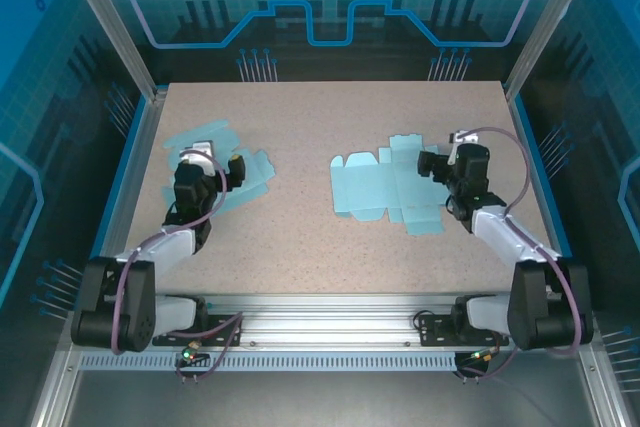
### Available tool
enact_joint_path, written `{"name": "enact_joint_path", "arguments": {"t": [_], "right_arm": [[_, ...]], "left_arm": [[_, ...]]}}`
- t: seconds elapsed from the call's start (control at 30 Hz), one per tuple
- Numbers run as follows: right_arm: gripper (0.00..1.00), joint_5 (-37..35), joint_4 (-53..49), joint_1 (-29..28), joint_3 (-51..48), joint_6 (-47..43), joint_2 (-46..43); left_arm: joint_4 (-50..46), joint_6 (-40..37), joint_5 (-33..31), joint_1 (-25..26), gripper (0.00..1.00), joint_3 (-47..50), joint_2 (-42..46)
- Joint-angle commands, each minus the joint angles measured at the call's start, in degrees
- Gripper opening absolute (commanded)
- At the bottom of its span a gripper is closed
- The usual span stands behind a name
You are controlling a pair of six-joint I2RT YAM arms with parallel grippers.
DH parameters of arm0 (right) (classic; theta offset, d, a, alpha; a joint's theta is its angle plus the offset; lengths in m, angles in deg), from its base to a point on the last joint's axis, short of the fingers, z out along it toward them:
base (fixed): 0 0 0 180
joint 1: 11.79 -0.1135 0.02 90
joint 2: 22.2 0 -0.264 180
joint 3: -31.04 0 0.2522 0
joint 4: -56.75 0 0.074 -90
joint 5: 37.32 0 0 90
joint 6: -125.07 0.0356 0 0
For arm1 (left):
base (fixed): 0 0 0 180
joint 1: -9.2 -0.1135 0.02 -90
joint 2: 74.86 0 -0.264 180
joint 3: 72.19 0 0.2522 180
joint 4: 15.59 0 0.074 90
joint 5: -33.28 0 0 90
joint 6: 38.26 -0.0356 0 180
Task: Fold the paper box
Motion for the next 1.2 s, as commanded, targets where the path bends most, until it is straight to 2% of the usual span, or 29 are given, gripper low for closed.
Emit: {"name": "enact_joint_path", "arguments": {"t": [0.0, 0.13, 0.23, 0.3, 0.4, 0.6, 1.17], "right_arm": [[1.00, -1.56, -21.67, 2.98, 4.36, 14.32, -1.71], [0.98, 3.95, -32.29, 6.94, 4.73, 24.57, -2.16], [0.94, 10.11, -33.00, 9.25, 1.96, 27.36, -1.99], [0.93, 11.45, -32.66, 9.52, 0.42, 28.28, -2.12], [0.91, 12.33, -31.64, 9.64, -1.29, 29.59, -1.83], [0.78, 15.10, -27.58, 9.65, -2.68, 31.49, 1.34], [0.55, 17.71, -19.36, 9.65, 4.28, 34.03, 16.43]], "left_arm": [[-5.92, 5.59, 2.99, 2.45, 0.99, -3.97, 1.65], [-6.64, 6.40, 3.47, 8.26, 0.99, -6.88, -0.01], [-4.40, 7.56, 3.66, 11.99, 0.99, -8.37, -2.42], [-3.53, 8.74, 4.77, 13.17, 0.99, -9.64, -4.34], [-2.81, 11.31, 7.39, 13.64, 0.99, -11.78, -7.24], [0.78, 14.40, 9.86, 14.26, 0.99, -12.88, -10.90], [-2.25, 9.06, 7.26, 14.44, 0.99, -12.67, -8.67]]}}
